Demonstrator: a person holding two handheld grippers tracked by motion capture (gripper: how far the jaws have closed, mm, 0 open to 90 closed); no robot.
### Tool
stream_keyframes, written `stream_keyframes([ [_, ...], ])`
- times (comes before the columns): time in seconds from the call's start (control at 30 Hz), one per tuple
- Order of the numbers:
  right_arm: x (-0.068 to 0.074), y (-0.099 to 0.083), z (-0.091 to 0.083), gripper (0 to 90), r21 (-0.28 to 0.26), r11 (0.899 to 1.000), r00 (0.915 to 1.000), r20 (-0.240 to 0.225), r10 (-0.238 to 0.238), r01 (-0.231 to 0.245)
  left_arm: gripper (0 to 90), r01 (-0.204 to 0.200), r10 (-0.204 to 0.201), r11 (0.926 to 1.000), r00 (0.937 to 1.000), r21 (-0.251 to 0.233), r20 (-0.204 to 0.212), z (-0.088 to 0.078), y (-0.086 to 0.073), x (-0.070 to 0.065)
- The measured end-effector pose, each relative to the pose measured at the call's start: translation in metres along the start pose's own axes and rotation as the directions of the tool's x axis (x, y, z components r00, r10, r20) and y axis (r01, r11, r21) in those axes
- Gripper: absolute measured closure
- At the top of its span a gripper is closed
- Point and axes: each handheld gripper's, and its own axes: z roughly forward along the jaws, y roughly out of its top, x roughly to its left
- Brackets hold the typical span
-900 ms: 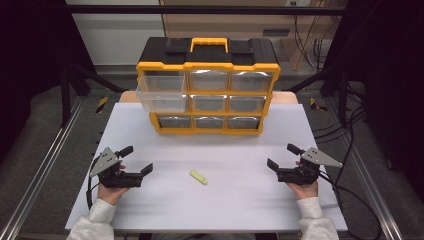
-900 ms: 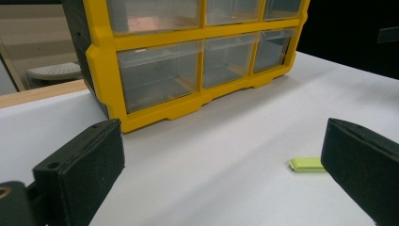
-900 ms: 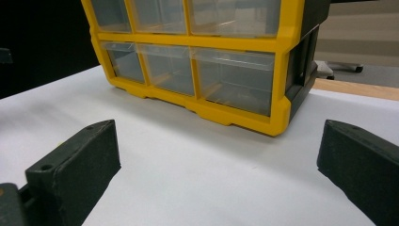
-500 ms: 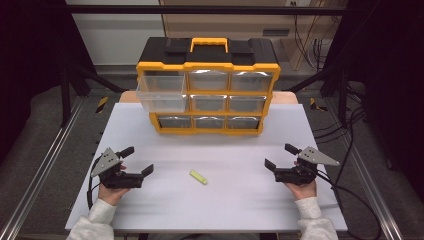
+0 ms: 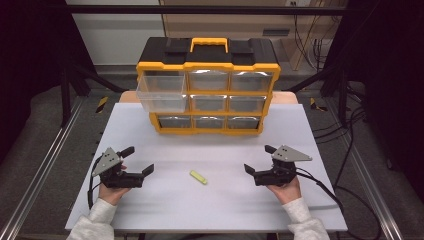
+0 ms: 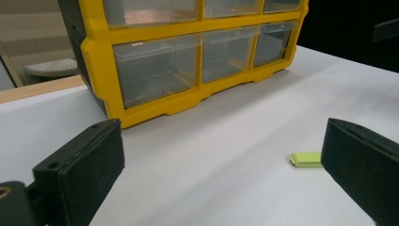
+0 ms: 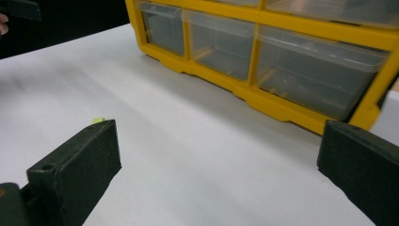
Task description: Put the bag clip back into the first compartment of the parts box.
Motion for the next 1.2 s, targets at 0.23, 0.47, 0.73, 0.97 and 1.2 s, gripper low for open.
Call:
stream_keyframes([
  [0.23,0.018,0.008,0.015,0.5,0.028,1.0,0.9992,-0.038,-0.013,0.014,0.0,0.001,-0.001,1.0,1.0,0.001,-0.001,0.0,0.0,0.0],
  [0.47,0.033,0.018,0.029,0.5,0.059,0.998,0.9981,-0.057,-0.02,0.023,0.0,0.0,0.0,1.0,1.0,0.005,-0.002,0.001,0.0,0.0],
  [0.73,0.046,0.026,0.044,0.5,0.07,0.997,0.996,-0.087,-0.02,0.027,0.0,0.004,-0.004,1.0,1.0,0.004,-0.005,0.0,0.0,0.001],
  [0.97,0.053,0.03,0.054,0.5,0.089,0.995,0.9943,-0.101,-0.035,0.044,0.0,0.004,-0.004,1.0,1.0,0.007,-0.007,0.001,0.0,0.001],
  [1.2,0.065,0.033,0.065,0.5,0.115,0.99,0.9914,-0.11,-0.07,0.082,0.0,0.005,-0.005,1.0,0.9999,0.008,-0.009,0.001,0.0,0.001],
])
